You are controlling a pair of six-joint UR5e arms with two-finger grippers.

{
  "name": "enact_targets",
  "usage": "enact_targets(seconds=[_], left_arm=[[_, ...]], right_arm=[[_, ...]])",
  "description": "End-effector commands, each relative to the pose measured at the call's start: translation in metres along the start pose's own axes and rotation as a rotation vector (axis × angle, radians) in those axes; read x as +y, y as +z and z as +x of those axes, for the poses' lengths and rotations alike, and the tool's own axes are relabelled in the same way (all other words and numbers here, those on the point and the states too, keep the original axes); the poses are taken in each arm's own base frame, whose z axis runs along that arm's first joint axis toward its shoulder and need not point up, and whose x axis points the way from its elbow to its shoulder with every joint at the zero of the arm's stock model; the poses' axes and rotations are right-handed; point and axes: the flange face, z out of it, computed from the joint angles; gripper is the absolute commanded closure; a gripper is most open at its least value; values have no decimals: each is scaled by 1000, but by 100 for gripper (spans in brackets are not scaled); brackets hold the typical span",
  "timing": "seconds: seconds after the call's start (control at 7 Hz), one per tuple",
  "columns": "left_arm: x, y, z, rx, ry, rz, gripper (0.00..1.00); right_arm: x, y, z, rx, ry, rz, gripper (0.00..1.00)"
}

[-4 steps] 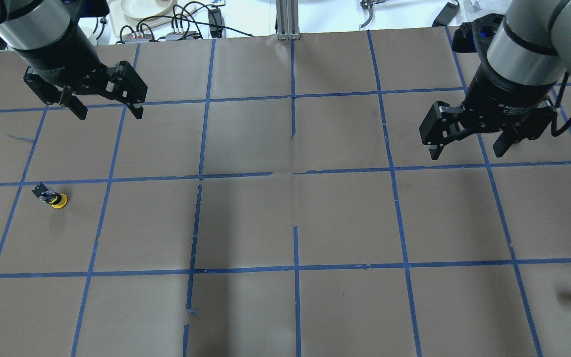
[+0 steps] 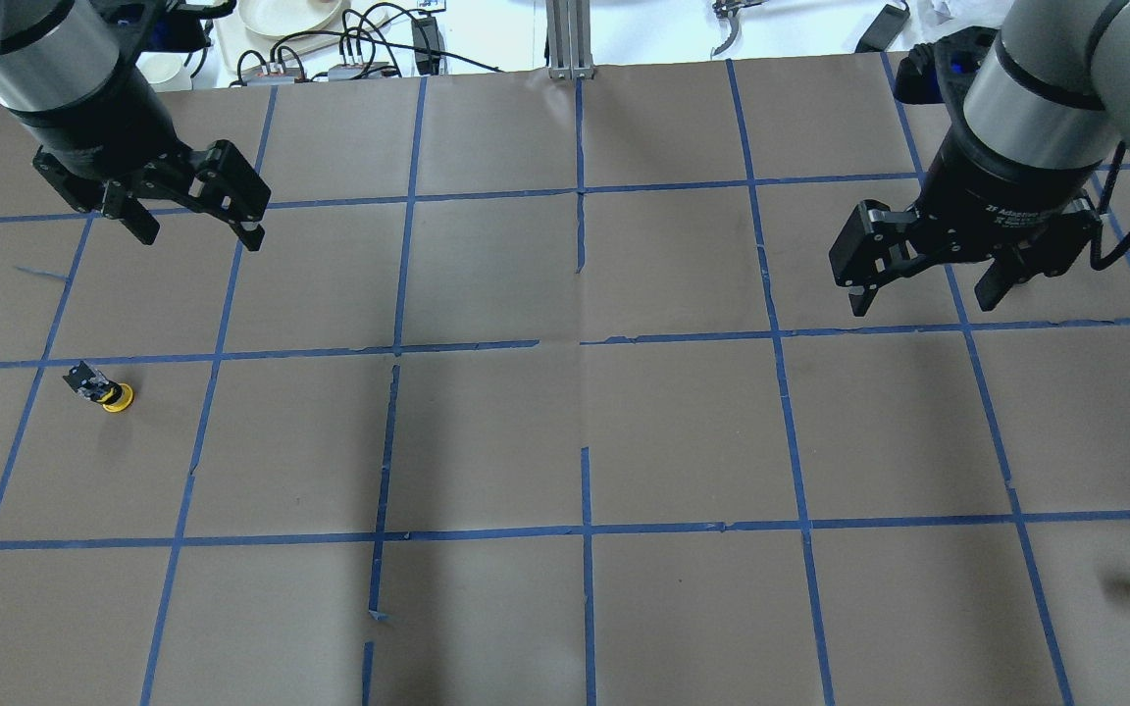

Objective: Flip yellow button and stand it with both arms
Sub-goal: 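Move the left gripper down toward the yellow-capped button lying on its side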

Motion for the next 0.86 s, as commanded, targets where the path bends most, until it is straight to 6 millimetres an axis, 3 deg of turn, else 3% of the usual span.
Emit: enact_targets(seconds=[0.0, 0.14, 0.43, 0.71], left_arm=[[16, 52, -103, 39, 112, -41, 1], [18, 84, -146, 11, 175, 5, 1], [25, 145, -210, -10, 293, 26, 1], [26, 188, -252, -17, 353, 29, 1]], right_arm=[[0, 0, 0, 0, 0, 0, 0], [0, 0, 0, -2, 0, 0, 0], [0, 0, 0, 1, 0, 0, 0], [0, 0, 0, 3, -2, 0, 0]])
